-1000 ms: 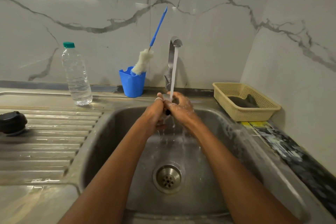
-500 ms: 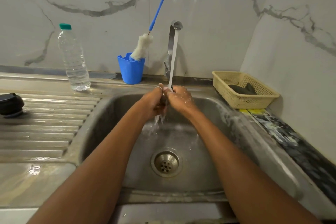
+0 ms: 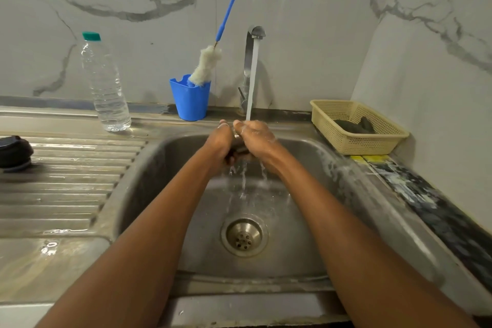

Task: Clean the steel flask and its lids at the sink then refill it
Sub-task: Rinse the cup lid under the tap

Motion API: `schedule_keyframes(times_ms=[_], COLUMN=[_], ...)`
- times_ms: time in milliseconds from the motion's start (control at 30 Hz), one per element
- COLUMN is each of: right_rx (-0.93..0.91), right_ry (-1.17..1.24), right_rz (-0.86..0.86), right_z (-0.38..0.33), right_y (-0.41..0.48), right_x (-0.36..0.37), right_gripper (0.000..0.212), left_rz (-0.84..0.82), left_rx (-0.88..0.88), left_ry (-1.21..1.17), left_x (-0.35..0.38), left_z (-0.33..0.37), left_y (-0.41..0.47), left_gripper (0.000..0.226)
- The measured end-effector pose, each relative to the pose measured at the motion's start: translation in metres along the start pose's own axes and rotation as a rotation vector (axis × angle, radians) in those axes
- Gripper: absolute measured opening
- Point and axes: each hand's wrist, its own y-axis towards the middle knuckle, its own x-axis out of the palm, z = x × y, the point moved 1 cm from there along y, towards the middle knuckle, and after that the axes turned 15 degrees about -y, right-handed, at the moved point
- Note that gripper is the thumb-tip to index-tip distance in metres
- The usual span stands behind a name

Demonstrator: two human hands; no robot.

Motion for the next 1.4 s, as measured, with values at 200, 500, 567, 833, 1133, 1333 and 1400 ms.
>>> schedule_keyframes(times_ms=[200, 500, 567, 833, 1133, 1333, 1400], right_rx=[0.245, -0.140, -0.179, -0.160, -0.209, -0.184, -0.174], right_ry=[0.191, -0.189, -0.234, -1.007, -1.132, -1.123, -1.099], right_rz=[0.094, -0.039, -0.097, -0.045, 0.052, 0.084, 0.091], right_z=[0.003, 0.000, 0.001, 0.023, 0.023, 0.029, 0.028], right_y=[0.008, 0.003, 0.002, -0.011, -0.013, -0.012, -0.014], right_x=[-0.003, -0.002, -0.006, 0.005, 0.016, 0.014, 0.013], right_gripper=[0.026, 0.025, 0.016, 0.020, 0.020, 0.020, 0.016], left_rz=[-0.058, 0.050, 0.081, 0.271, 0.262, 0.123, 0.106], left_rx=[0.600, 0.014, -0.042, -0.103, -0.027, 0.066, 0.072], left_ry=[0.567, -0.087, -0.104, 0.048, 0.161, 0.142, 0.161], left_x=[0.006, -0.004, -0.008, -0.005, -0.002, -0.012, -0.012], left_z=[-0.010, -0.003, -0.001, -0.004, -0.004, -0.004, -0.003], left_y=[-0.009, -0.002, -0.001, 0.015, 0.012, 0.012, 0.010], left_gripper=[0.051, 0.039, 0.041, 0.087, 0.066, 0.055, 0.055])
